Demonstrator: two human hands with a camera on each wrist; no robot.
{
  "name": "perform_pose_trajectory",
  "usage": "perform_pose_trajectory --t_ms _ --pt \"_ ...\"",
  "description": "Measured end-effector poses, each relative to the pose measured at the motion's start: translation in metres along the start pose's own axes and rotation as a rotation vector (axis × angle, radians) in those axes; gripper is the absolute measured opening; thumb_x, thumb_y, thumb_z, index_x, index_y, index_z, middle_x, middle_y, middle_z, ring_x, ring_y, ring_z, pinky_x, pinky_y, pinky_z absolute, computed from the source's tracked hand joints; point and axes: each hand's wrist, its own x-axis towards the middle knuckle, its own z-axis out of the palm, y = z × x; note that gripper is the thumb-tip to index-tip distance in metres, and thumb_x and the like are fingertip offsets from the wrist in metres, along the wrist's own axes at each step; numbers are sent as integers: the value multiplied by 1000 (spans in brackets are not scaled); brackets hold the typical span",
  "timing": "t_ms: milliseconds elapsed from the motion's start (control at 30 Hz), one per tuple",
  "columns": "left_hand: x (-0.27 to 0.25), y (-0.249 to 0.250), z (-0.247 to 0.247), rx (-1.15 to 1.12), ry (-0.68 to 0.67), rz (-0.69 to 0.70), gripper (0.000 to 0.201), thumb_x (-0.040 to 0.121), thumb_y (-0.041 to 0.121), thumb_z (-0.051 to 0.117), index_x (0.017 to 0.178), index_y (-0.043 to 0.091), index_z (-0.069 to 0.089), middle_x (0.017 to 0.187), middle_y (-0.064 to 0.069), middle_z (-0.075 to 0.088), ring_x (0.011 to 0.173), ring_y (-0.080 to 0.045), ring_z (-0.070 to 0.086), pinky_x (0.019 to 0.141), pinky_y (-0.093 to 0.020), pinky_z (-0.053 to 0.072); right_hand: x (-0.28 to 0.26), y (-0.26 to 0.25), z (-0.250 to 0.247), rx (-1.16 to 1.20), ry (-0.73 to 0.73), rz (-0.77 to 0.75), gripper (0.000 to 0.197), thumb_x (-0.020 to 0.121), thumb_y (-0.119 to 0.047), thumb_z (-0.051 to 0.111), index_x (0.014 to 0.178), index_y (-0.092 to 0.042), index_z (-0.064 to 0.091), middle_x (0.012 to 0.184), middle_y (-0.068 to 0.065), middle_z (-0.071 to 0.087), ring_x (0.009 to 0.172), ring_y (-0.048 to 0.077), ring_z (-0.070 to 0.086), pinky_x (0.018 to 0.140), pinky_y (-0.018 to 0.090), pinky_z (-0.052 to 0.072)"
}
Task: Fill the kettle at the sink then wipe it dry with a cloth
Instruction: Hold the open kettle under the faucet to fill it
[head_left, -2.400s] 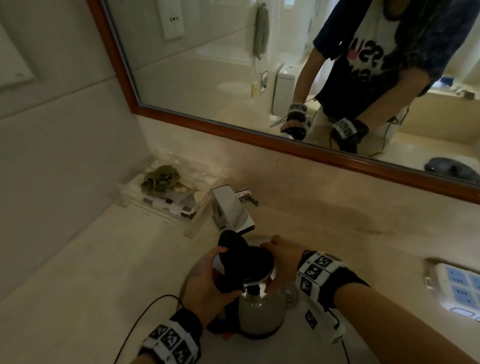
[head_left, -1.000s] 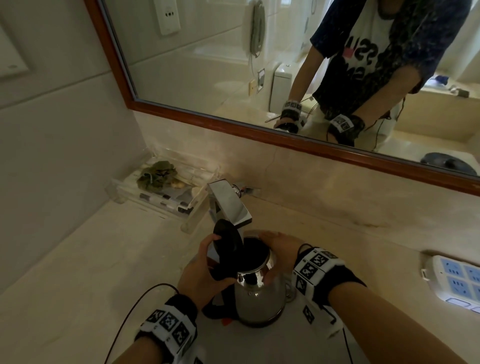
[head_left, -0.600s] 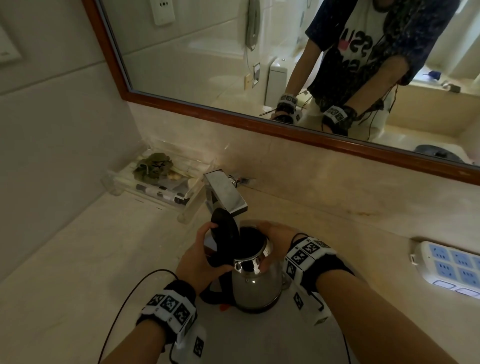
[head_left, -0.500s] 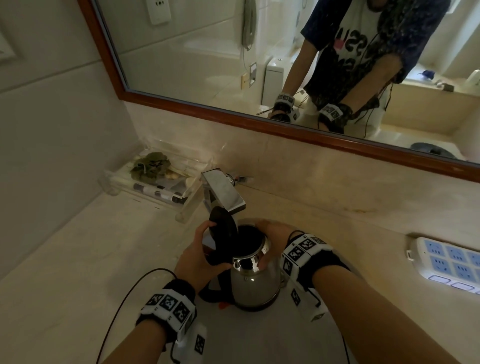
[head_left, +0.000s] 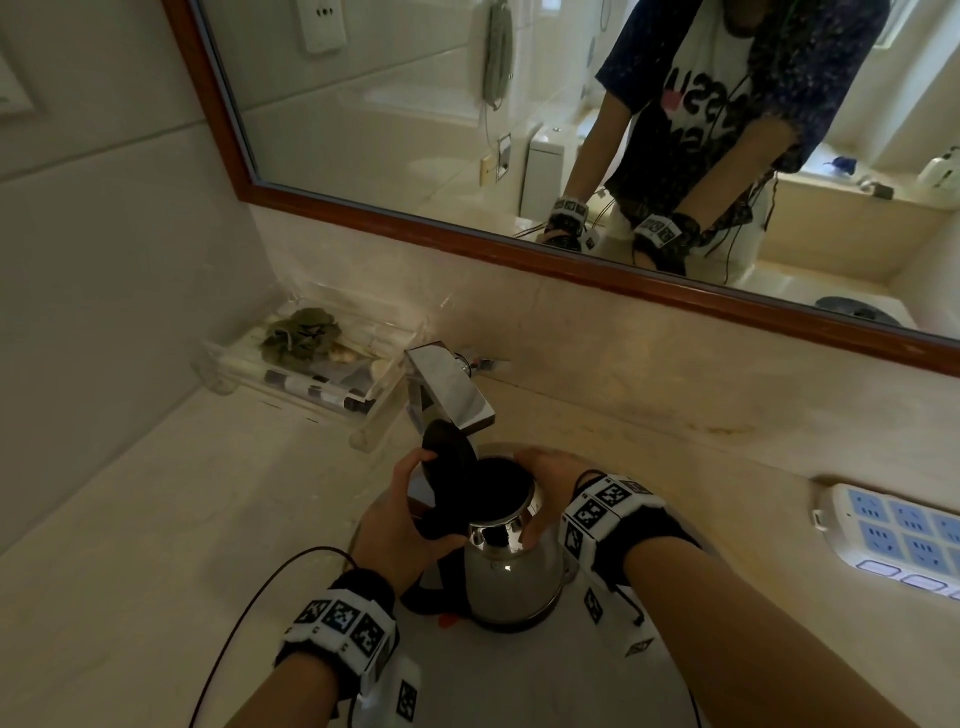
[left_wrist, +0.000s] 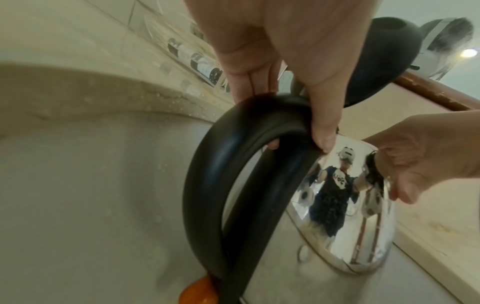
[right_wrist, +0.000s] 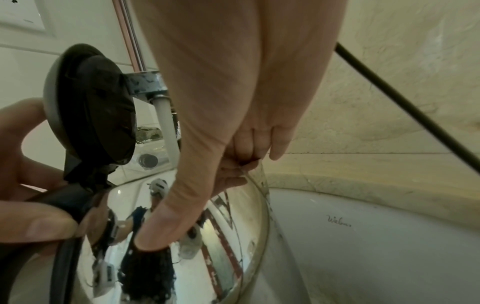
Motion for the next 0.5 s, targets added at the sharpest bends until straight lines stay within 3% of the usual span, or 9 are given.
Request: perform_pose_trajectory --t_ms 100,200,300,400,500 --pt "0 0 0 -4 4 6 85 61 17 82 119 40 24 81 3 58 65 0 53 53 -10 39 2 -1 1 -18 -17 10 93 57 -29 81 141 -21 41 143 5 50 129 27 52 103 41 47" --pt "0 0 0 -4 -6 0 86 61 17 82 123 36 26 81 4 58 66 3 52 53 -9 38 1 -2 -2 -28 -26 11 93 57 -29 82 140 -19 43 141 6 52 128 28 53 103 42 48" --pt "0 -1 1 -1 -2 -4 87 61 17 82 128 30 27 87 1 60 69 -7 55 55 -9 38 1 -2 -4 -32 -52 7 90 58 -26 85 138 -15 45 138 8 54 126 29 54 102 41 48" --pt "0 -2 2 -12 0 -3 87 62 16 82 125 35 26 87 0 60 73 -14 57 56 -11 40 3 -3 -6 -41 -71 5 94 56 -25 86 139 -13 43 139 9 52 127 28 53 103 40 47" --pt "0 -3 2 -22 -1 0 87 62 17 82 124 38 24 86 2 58 75 -17 57 57 -13 40 4 -1 -4 -45 -61 1 83 63 -25 83 137 -11 46 137 10 53 125 29 54 103 40 47"
